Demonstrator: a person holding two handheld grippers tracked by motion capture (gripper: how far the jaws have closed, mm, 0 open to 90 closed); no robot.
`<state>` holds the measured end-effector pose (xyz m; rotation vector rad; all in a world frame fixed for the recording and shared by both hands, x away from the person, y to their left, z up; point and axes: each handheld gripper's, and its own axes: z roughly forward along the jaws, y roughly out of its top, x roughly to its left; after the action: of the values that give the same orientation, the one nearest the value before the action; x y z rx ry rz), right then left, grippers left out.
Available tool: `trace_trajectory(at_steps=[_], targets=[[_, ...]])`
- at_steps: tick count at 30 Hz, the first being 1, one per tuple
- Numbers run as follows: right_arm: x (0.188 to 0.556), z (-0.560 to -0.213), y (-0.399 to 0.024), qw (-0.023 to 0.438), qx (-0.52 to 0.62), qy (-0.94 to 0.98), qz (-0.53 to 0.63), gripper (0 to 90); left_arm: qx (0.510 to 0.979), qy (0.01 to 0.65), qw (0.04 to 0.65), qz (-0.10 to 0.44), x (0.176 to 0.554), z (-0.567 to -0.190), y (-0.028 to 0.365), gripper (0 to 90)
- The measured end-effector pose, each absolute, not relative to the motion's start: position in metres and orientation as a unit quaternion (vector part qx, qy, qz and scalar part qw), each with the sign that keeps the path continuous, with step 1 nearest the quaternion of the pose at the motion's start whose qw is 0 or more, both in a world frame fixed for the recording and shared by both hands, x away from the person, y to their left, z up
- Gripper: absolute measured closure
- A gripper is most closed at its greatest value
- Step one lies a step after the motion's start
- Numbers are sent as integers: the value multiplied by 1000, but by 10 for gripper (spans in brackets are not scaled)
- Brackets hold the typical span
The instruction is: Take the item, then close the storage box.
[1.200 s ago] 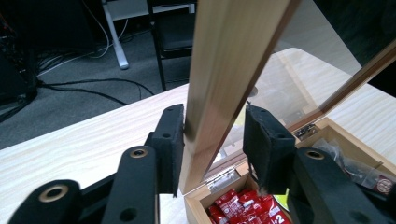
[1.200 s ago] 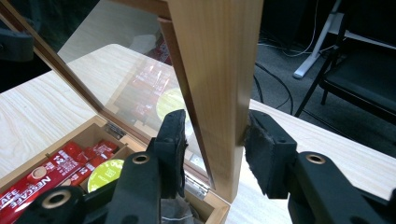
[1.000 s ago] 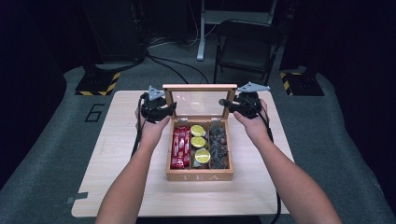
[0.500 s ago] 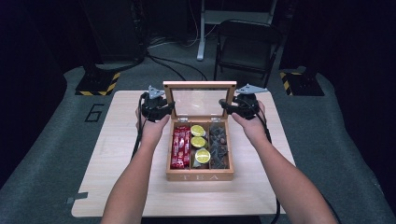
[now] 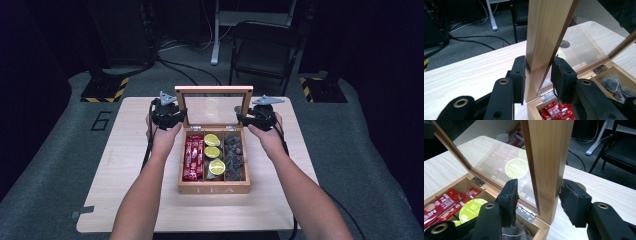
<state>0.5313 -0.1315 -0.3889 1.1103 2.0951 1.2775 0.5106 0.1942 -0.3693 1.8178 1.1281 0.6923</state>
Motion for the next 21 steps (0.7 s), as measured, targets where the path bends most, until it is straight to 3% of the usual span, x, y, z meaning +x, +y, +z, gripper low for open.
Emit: trace_trajectory(at_steps=[21], targets=[[539, -405, -130, 222, 401, 756, 467, 500, 721, 460, 441, 274, 516, -371, 195, 649]])
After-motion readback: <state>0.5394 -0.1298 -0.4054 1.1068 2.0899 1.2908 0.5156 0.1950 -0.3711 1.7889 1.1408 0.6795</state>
